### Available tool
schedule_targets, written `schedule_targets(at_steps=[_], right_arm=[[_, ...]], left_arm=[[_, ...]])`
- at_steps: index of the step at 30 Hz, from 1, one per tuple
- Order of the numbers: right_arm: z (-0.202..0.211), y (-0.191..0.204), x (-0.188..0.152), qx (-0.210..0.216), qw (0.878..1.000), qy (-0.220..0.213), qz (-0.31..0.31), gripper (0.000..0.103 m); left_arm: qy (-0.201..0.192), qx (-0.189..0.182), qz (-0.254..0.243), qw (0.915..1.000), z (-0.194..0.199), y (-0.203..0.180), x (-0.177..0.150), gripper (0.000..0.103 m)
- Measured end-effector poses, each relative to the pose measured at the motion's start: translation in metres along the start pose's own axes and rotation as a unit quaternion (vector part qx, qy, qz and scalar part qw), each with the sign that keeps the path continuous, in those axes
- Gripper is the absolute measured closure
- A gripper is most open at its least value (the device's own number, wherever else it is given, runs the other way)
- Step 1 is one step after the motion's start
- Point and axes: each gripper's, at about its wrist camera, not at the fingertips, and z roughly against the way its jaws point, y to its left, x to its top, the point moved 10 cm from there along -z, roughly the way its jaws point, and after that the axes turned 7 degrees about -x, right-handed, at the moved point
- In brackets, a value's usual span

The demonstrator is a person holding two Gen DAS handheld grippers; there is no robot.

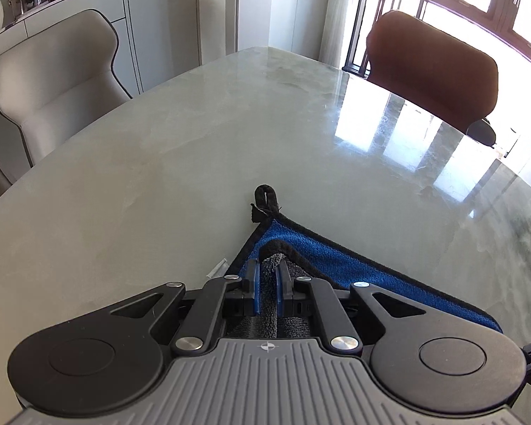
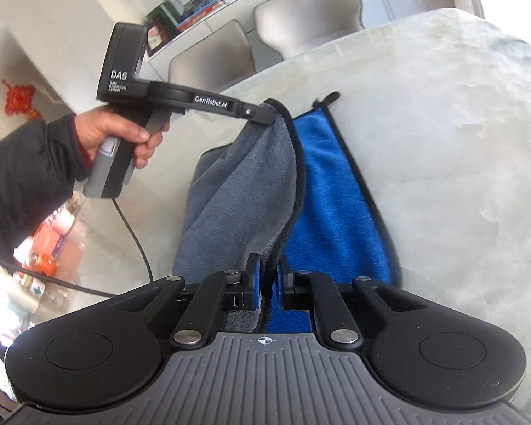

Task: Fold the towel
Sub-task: 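Carry the held edge across with both grippers to the opposite towel edge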

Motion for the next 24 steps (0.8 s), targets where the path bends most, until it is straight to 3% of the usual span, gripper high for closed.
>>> schedule_targets(at_steps=[8, 17, 24], right_arm=[[0.003, 0.000, -0.002, 0.011, 1.000, -0.001, -0.005, 0.097], [0.011, -0.022, -0.007, -0.036, 0.999, -0.007, -0.029, 0.098], [0.015, -0.030, -0.018, -0.042, 0.997, 0.002, -0.061, 0.098]], left_arm=[[-0.008, -0.009, -0.002, 0.9999, -0.006, -0.005, 0.008, 0.096], [-0.016, -0.014, 0.004, 0.9998, -0.012, -0.004, 0.013, 0.095], [-0.009, -0.013, -0.004, 0.9999, -0.026, -0.008, 0.012, 0.095]])
